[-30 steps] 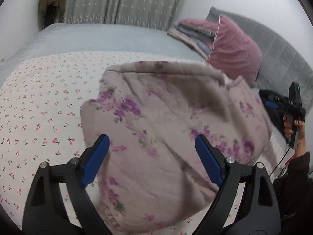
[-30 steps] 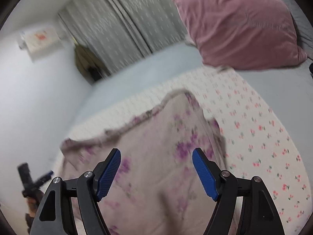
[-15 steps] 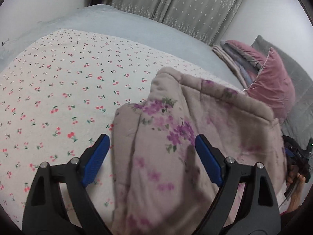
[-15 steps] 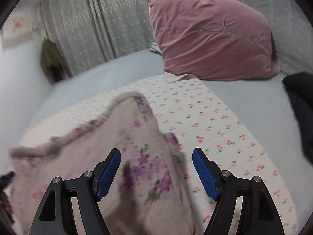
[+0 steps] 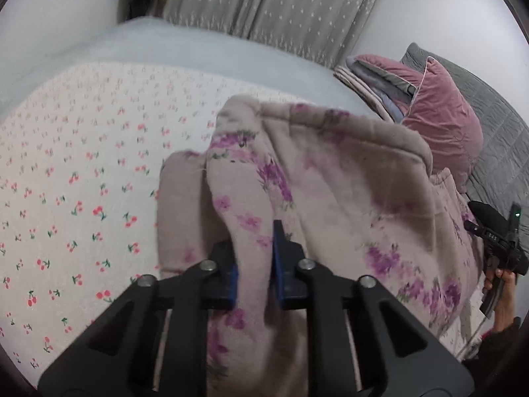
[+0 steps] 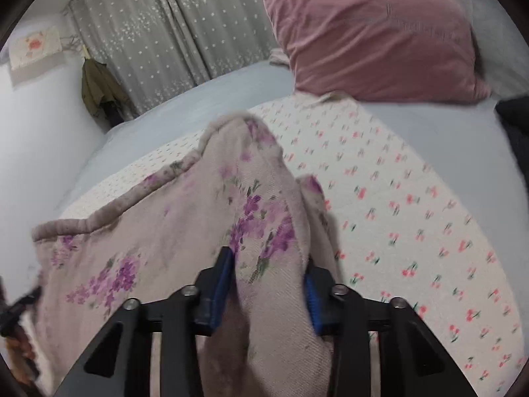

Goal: Fold large clothes

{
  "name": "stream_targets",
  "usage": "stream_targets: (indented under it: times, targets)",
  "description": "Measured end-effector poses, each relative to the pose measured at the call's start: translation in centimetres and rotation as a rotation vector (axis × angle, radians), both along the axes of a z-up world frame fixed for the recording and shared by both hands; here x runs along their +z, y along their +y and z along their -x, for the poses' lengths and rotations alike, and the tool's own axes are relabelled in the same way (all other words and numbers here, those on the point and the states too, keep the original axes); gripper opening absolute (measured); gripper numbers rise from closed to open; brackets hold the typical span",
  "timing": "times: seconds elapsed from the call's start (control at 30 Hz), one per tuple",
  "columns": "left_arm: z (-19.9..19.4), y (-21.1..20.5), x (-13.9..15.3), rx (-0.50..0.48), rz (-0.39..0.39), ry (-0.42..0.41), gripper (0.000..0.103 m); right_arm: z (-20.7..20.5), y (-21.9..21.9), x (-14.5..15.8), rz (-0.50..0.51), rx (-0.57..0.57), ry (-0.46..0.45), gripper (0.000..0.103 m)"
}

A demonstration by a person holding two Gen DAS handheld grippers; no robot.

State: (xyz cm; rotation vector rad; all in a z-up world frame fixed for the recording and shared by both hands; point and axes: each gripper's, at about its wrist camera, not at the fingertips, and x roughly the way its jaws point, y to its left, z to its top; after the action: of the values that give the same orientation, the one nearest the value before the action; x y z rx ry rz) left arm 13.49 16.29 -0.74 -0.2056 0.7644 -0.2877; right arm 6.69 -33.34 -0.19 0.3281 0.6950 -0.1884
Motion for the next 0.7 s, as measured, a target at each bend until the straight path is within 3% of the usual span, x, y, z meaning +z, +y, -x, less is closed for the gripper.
stream_targets:
  times: [0.07, 0.27, 0.33, 0.43, 0.53, 0.57, 0.63, 0.67, 0.7]
  targets:
    - [-0.3, -1.0, 1.4, 0.045, -0.010, -0.052, 0.013, -0.2, 1.1, 1.0, 0.062, -0.002, -0.046, 0.018]
    - [-2.1, -0.5, 7.9, 0.117, 0.041, -0.289, 0.012, -1.1, 2.0, 6.5, 0.158, -0.060, -0.254, 0.016]
    - [-3.1, -0.4, 9.0, 0.132, 0.025, -0.333, 0.012, -1.9, 1.6, 7.8, 0.141, -0.081, -0.310, 0.016]
    - [-5.5, 0.0, 8.4, 0.163, -0.028, -0.332, 0.012, -4.6, 0.8, 8.4, 0.135, -0.116, -0.338, 0.016]
    - [-9.8, 0.2, 4.7, 0.175, -0.083, -0.197, 0.013, -8.6, -1.1, 6.2, 0.070, -0.144, -0.247, 0.016]
    - [-11.8, 0.2, 2.1, 0.174, -0.102, -0.093, 0.013, -10.3, -1.5, 4.9, 0.054, -0.144, -0.169, 0.016]
    - [-13.4, -0.3, -1.3, 0.163, -0.151, 0.035, 0.014, -13.8, -2.1, 1.2, 0.047, -0.149, 0.055, 0.017]
    - [-13.7, -0.6, -2.7, 0.162, -0.181, 0.070, 0.014, -15.2, -2.2, -1.1, 0.041, -0.148, 0.171, 0.019]
    - [-13.6, -0.8, -2.8, 0.168, -0.195, 0.058, 0.014, -15.7, -2.4, -2.6, 0.038, -0.152, 0.215, 0.020]
